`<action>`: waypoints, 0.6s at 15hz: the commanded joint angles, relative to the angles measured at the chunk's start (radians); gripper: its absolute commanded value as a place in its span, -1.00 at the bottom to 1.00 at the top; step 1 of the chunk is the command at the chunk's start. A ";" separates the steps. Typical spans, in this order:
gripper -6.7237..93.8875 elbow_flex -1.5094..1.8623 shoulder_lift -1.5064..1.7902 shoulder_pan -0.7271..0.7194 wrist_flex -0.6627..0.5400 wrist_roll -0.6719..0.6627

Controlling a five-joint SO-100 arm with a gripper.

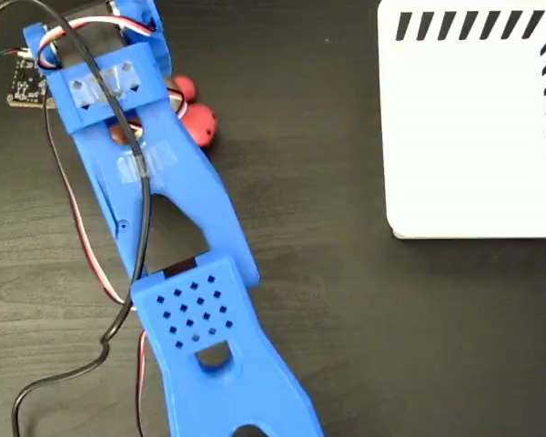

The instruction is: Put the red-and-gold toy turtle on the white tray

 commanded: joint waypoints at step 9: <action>-0.86 0.419 0.790 -0.003 -0.069 -0.063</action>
